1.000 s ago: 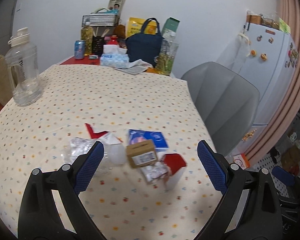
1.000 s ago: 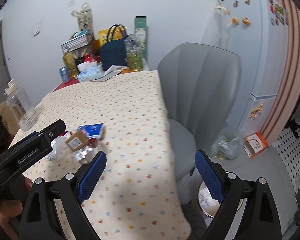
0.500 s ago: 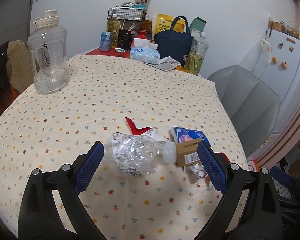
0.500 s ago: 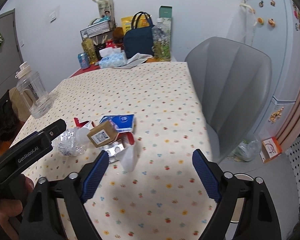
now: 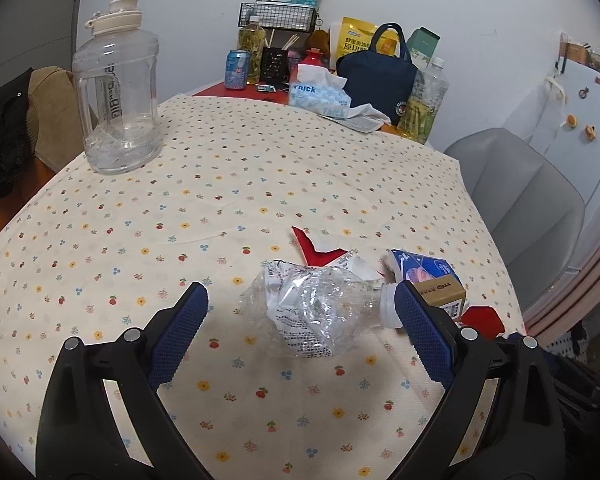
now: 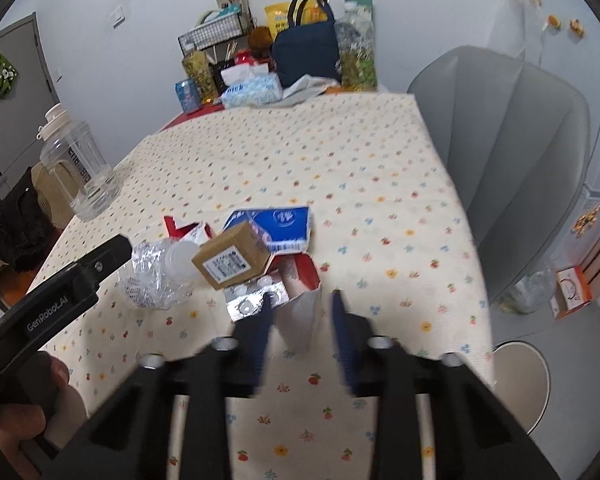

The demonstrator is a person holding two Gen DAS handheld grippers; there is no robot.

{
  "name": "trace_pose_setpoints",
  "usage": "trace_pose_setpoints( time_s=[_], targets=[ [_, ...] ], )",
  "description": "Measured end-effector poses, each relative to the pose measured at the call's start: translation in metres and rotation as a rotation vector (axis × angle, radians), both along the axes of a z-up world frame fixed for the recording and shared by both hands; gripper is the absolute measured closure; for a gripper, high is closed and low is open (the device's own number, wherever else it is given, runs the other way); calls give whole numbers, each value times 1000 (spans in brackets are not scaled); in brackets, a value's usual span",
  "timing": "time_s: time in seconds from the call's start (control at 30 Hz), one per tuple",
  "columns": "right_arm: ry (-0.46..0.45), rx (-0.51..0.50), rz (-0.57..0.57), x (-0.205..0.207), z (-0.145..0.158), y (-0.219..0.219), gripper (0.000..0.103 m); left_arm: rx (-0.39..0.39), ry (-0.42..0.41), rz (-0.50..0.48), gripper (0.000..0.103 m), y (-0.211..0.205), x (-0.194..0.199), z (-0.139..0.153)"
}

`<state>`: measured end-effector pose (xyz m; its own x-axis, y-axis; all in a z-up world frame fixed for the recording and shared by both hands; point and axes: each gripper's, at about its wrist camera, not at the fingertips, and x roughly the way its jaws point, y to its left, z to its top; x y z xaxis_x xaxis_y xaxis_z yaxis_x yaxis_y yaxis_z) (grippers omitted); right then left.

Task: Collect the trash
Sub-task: 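Move both tools back toward the plastic bottle and small box on the table, then grasp the crushed plastic bottle with the left tool while the right tool grasps the red-and-white paper scrap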

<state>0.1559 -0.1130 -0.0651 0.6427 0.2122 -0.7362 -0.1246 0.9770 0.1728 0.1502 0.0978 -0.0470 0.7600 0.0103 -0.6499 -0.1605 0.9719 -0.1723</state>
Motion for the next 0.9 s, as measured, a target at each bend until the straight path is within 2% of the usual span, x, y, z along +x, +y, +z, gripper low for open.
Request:
trace_pose_setpoints(
  time_s=[0.17, 0.53, 0.6, 0.63, 0.67, 0.7, 0.77, 0.9],
  targets=[
    [-19, -5, 9, -1, 2, -2, 99, 4, 10, -20, 10, -10, 7, -4],
    [-18, 8, -36, -4, 9, -27, 99, 31, 30, -50, 10, -36, 21, -14],
    [-3, 15, -42, -3, 7, -29, 92, 37, 37, -42, 10, -36, 24, -16],
    [0, 14, -45, -3, 7, -30, 80, 41, 40, -36, 10, -36, 25, -17],
    [-4, 16, -49, -3, 7, -30, 50, 43, 41, -33, 10, -36, 26, -18],
    [-22, 13, -57, -4, 8, -31, 41, 45, 43, -28, 10, -35, 27, -19],
    [-35, -1, -52, -2, 8, -27, 42, 52, 47, -21, 10, -34, 28, -20],
    [-5, 5, -39, 8, 0, -22, 46, 54, 60, -10, 9, -27, 31, -25]
  ],
)
